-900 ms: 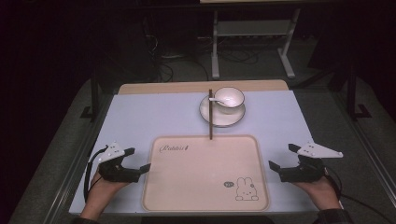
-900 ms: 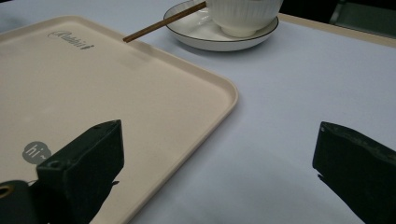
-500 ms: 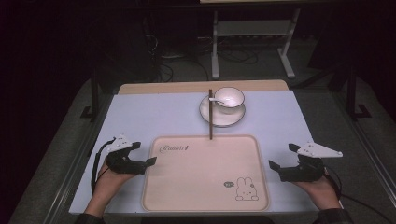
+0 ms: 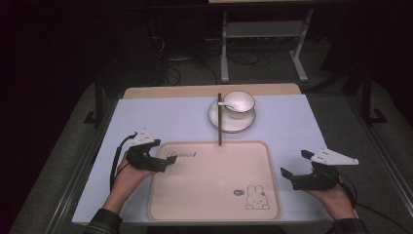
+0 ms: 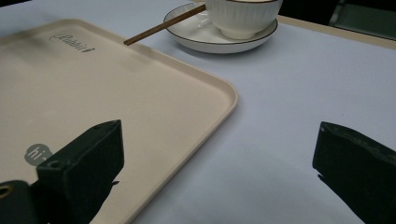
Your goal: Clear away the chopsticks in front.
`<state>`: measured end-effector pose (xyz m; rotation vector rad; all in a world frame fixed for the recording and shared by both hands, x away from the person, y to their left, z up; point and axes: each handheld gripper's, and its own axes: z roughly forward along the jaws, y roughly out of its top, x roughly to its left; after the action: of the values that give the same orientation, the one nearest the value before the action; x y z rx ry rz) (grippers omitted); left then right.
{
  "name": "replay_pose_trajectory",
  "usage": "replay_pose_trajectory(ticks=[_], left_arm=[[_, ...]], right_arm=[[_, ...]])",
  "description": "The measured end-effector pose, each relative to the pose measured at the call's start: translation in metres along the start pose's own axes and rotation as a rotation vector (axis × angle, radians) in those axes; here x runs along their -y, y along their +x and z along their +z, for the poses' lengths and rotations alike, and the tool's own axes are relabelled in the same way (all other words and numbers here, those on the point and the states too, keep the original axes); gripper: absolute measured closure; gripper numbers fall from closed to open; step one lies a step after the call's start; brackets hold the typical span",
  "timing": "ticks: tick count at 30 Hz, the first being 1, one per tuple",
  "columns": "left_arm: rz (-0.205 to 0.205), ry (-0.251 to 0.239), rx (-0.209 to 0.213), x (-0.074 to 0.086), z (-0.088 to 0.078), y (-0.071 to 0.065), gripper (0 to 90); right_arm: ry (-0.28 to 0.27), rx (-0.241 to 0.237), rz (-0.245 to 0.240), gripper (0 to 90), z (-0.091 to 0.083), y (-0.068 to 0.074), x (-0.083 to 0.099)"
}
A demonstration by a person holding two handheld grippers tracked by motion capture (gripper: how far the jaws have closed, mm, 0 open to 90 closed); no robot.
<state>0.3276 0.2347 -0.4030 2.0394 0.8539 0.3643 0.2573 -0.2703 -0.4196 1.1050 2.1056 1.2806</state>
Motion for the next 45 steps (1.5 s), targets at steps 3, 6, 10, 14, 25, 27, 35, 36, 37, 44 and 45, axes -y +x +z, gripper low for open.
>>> replay_pose_trajectory(ticks=[3, 6, 10, 14, 25, 27, 35, 36, 37, 44, 45], left_arm=[[0.0, 0.0, 0.005, -0.01, 0.009, 0.0, 7.8], [0.001, -0.002, 0.006, -0.015, 0.013, 0.001, 7.8], [0.003, -0.005, 0.014, -0.026, 0.024, 0.001, 7.9], [0.011, 0.003, 0.023, -0.036, 0.036, -0.001, 7.8], [0.04, 0.017, 0.049, -0.07, 0.076, -0.009, 7.9], [0.04, 0.021, 0.053, -0.076, 0.083, -0.009, 8.1], [0.019, 0.058, 0.061, -0.096, 0.116, -0.011, 14.7], [0.022, 0.069, 0.054, -0.101, 0.125, -0.012, 15.4], [0.021, 0.074, 0.051, -0.104, 0.13, -0.013, 16.8], [0.025, 0.129, 0.029, -0.116, 0.157, -0.012, 26.5], [0.024, 0.137, 0.027, -0.117, 0.161, -0.012, 26.5]], right_arm=[[-0.003, 0.0, 0.001, 1.5, 0.0, 0.0, 0.0], [-0.007, 0.0, 0.003, 1.4, -0.001, 0.0, 0.0], [-0.008, -0.001, 0.003, 1.4, -0.001, 0.0, 0.0], [-0.011, -0.002, 0.004, 1.4, -0.002, 0.0, 0.0], [-0.015, -0.001, 0.007, 1.4, -0.002, -0.001, 0.0], [-0.016, -0.001, 0.008, 1.4, -0.002, -0.001, 0.0], [-0.018, 0.0, 0.013, 1.4, -0.003, -0.002, 0.0], [-0.02, -0.002, 0.013, 1.4, -0.003, -0.002, -0.001], [-0.021, -0.002, 0.013, 1.5, -0.003, -0.002, -0.001], [-0.03, 0.001, 0.02, 1.5, -0.005, -0.003, 0.0], [-0.032, 0.001, 0.022, 1.5, -0.005, -0.003, 0.0]])
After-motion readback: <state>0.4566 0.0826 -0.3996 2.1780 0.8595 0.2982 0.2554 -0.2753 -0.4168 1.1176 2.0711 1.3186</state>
